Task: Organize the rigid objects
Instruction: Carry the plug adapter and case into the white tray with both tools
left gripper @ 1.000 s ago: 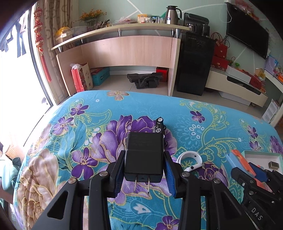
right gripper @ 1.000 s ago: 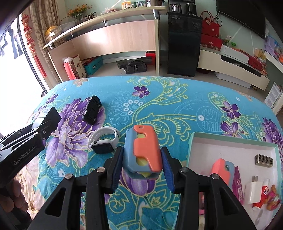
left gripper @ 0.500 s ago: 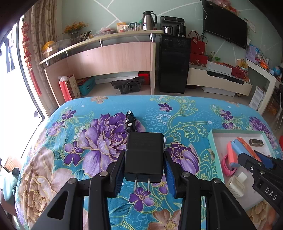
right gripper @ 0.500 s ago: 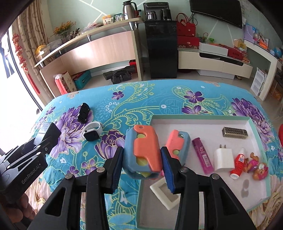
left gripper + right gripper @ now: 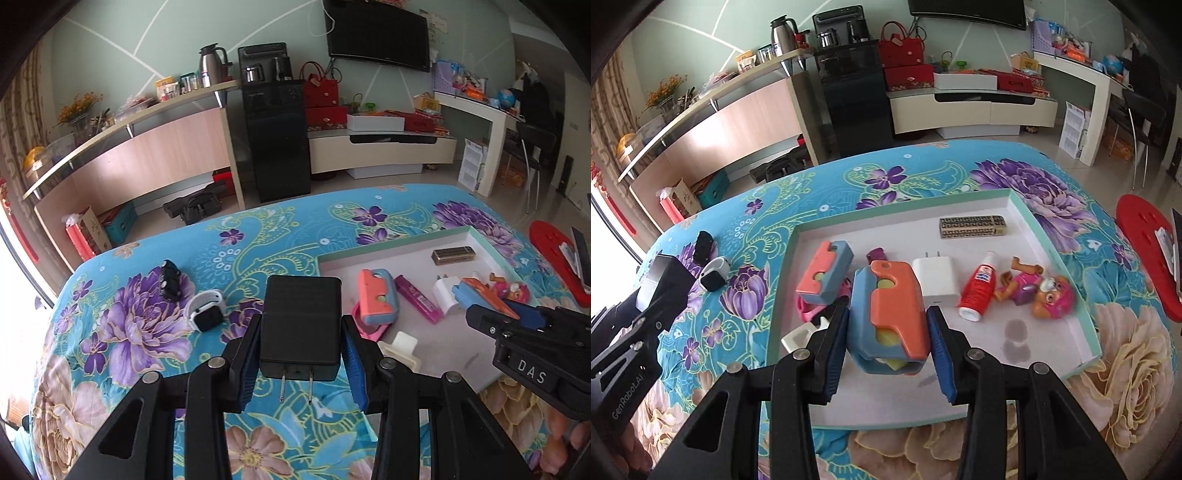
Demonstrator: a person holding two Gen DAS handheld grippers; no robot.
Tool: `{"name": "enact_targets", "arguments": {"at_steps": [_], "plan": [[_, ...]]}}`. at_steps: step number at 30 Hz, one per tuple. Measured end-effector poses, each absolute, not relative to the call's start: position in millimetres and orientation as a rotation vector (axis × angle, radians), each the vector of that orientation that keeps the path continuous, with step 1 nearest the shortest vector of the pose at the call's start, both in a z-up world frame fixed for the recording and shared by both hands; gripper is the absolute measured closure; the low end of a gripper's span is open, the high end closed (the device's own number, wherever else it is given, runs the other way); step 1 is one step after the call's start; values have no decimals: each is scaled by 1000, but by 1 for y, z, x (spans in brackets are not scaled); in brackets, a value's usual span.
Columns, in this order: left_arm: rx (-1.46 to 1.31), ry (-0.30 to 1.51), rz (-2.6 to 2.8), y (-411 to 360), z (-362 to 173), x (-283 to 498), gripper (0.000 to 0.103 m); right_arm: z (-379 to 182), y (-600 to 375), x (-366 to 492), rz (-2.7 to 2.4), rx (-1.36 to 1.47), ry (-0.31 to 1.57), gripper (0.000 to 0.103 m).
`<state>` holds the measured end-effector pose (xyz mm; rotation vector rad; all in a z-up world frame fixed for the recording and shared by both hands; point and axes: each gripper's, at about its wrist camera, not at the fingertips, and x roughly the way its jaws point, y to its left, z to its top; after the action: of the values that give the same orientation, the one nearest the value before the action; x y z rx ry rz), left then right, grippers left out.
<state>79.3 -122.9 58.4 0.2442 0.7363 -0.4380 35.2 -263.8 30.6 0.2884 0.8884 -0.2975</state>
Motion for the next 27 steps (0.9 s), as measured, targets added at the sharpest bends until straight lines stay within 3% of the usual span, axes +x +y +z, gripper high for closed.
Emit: {"name": "enact_targets", "arguments": {"at_steps": [12,27], "plan": [[316,816,-643,-192,31,55,60,15,-305,16,-370,324,931,59],[390,889,-647,-220,-1,54,59,-5,-318,18,-358,351,983,59]]}}
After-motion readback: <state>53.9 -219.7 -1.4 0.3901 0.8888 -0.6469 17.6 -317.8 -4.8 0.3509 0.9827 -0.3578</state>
